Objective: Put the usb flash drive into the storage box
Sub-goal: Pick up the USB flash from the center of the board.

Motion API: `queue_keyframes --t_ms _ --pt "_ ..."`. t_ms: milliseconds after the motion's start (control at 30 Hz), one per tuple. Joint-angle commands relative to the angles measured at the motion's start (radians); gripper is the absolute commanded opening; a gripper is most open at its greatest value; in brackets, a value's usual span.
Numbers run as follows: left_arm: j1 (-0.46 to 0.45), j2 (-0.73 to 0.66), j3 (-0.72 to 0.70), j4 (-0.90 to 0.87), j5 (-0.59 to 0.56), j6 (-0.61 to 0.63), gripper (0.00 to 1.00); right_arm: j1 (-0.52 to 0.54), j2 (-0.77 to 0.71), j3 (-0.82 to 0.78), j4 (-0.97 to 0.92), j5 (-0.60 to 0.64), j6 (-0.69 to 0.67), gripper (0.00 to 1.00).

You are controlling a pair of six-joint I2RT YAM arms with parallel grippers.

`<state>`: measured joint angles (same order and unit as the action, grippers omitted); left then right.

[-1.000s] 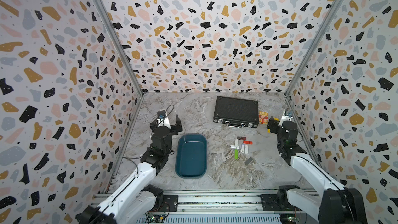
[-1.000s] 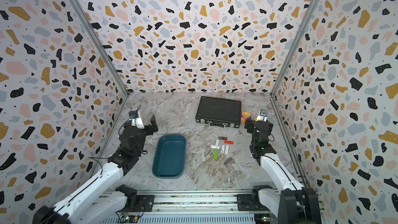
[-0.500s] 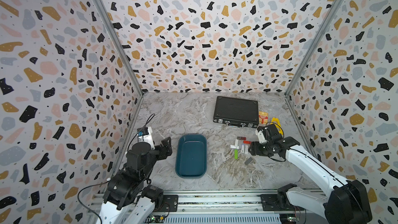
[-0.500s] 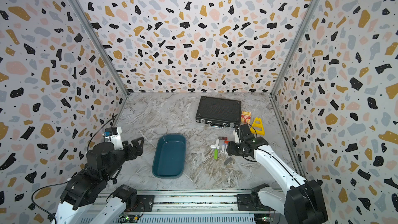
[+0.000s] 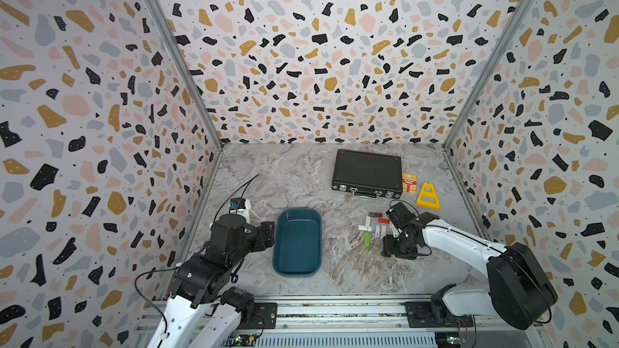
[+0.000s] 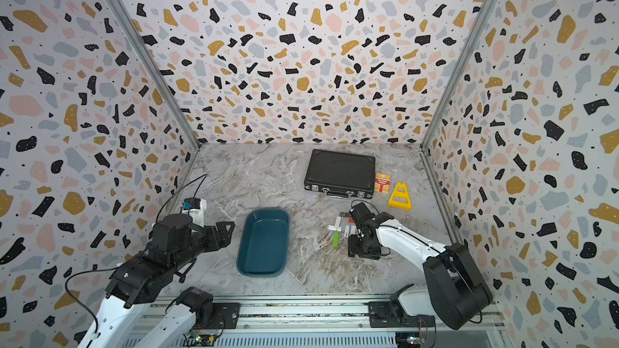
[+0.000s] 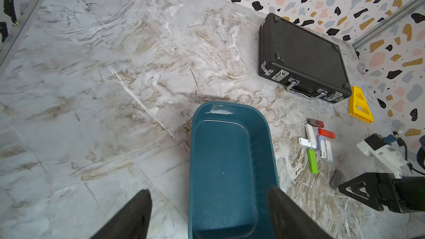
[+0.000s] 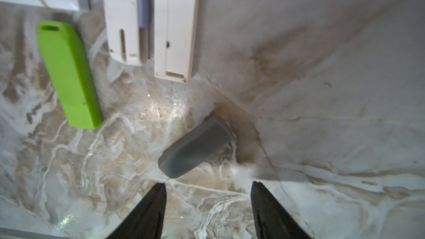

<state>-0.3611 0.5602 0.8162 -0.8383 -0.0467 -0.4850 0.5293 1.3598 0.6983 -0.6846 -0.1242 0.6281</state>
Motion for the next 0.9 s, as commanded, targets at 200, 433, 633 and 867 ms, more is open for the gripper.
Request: queue_keyframes --t_ms 200,433,633,867 --pt "-0.003 0.026 -0.008 0.015 0.026 0.011 0.8 0.053 0.061 0.036 0.026 0.072 0.051 0.62" --pt "-0.003 0.017 -0.012 0.019 0.034 0.016 0.79 0.064 0.045 0.056 0.009 0.078 0.057 0.63" --pt "-0.003 0.009 -0.015 0.021 0.034 0.015 0.79 0.063 0.052 0.082 0.006 0.092 0.077 0.66" --pt "-0.003 0.007 -0.015 0.021 0.033 0.015 0.78 0.065 0.054 0.094 -0.005 0.119 0.089 0.69"
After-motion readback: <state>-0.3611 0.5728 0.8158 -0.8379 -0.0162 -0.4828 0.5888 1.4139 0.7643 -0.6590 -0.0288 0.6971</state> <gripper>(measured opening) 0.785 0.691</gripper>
